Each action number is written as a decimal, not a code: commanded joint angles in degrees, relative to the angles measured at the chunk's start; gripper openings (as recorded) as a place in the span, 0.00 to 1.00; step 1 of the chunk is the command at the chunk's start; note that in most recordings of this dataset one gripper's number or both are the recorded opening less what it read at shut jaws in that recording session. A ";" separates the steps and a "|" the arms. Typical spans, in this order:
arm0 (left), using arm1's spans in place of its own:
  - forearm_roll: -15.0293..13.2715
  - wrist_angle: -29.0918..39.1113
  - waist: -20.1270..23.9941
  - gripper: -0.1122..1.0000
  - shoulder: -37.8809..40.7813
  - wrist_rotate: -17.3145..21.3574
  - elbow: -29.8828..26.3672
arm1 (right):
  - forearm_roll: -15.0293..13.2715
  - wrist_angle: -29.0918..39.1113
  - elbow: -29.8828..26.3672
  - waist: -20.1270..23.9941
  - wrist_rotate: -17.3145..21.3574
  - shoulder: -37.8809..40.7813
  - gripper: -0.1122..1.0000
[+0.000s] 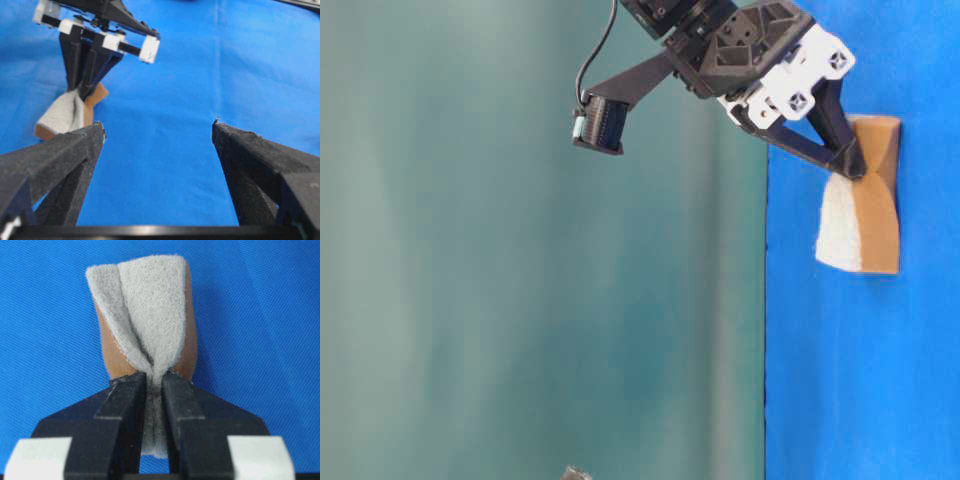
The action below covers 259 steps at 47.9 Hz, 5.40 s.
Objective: Hand over the sponge with the left arm and wipe it with the right arm.
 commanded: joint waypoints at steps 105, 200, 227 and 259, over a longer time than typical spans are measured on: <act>0.18 -0.26 -0.26 0.87 -0.09 -0.62 -0.62 | 2.46 4.39 -4.31 17.93 6.94 0.00 0.25; 0.18 0.00 -0.88 0.87 0.00 -0.18 -0.62 | -1.23 11.69 -5.71 6.06 7.03 -7.29 0.76; 0.18 0.44 -0.79 0.87 -0.09 -0.26 -0.62 | -1.49 16.00 -2.99 6.77 6.33 -25.05 0.76; 0.18 2.29 -0.79 0.87 -5.62 0.00 0.18 | -1.49 15.56 -1.05 6.94 6.50 -30.76 0.76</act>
